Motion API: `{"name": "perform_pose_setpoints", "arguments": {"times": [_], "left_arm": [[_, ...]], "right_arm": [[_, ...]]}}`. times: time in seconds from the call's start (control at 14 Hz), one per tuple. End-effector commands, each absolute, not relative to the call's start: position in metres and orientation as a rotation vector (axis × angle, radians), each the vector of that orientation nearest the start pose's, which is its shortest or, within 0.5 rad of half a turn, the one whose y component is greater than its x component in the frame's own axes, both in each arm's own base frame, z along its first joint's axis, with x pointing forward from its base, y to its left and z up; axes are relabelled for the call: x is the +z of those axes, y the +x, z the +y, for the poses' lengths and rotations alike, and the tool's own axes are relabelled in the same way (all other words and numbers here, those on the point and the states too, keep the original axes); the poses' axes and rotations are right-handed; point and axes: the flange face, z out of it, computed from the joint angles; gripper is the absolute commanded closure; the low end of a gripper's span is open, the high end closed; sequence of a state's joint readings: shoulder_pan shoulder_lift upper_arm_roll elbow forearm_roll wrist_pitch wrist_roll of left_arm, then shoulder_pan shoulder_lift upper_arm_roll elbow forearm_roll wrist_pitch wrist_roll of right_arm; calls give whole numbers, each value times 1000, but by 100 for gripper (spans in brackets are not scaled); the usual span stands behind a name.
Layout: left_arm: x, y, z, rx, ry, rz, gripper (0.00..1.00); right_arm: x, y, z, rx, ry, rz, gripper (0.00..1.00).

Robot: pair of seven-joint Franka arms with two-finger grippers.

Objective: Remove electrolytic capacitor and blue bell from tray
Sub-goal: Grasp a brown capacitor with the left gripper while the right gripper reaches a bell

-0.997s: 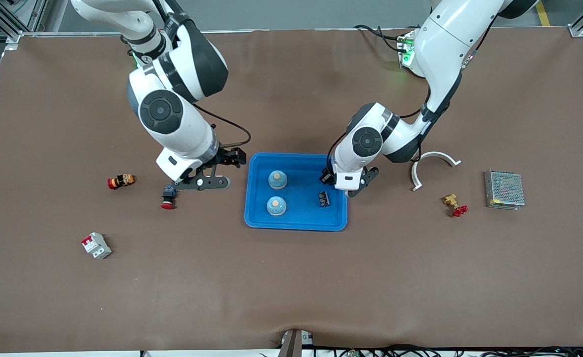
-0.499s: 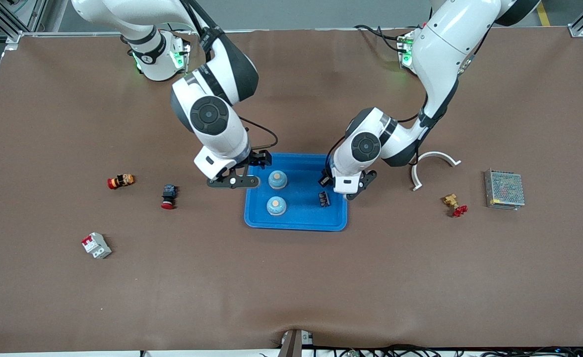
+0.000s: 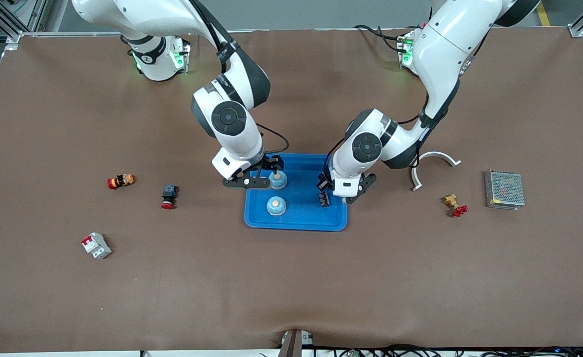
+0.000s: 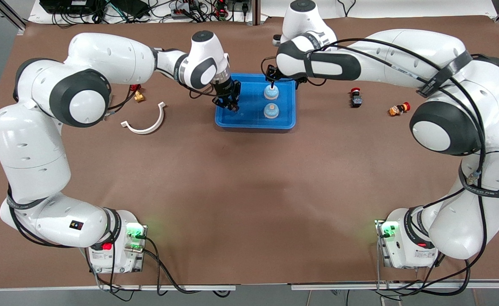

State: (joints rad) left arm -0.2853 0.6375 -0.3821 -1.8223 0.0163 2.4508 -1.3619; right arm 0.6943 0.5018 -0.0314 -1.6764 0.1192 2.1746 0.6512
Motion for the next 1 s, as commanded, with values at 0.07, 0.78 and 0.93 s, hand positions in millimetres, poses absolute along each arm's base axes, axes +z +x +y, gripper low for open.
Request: {"name": "perform_pose_setpoints", "arguments": {"times": [0.07,0.78,0.93], "left_arm": [[272,538,-385,190,-3019,-1158,100],[385,567,-286,97,-2998,-884,100],[394,574,-250,127,-2995,-799,100]], "right_arm": [[290,518,439,57,-3077,101,0],[233,497,466,37,-3091,77,0],[227,497,466,24,-3109,52,0]]}}
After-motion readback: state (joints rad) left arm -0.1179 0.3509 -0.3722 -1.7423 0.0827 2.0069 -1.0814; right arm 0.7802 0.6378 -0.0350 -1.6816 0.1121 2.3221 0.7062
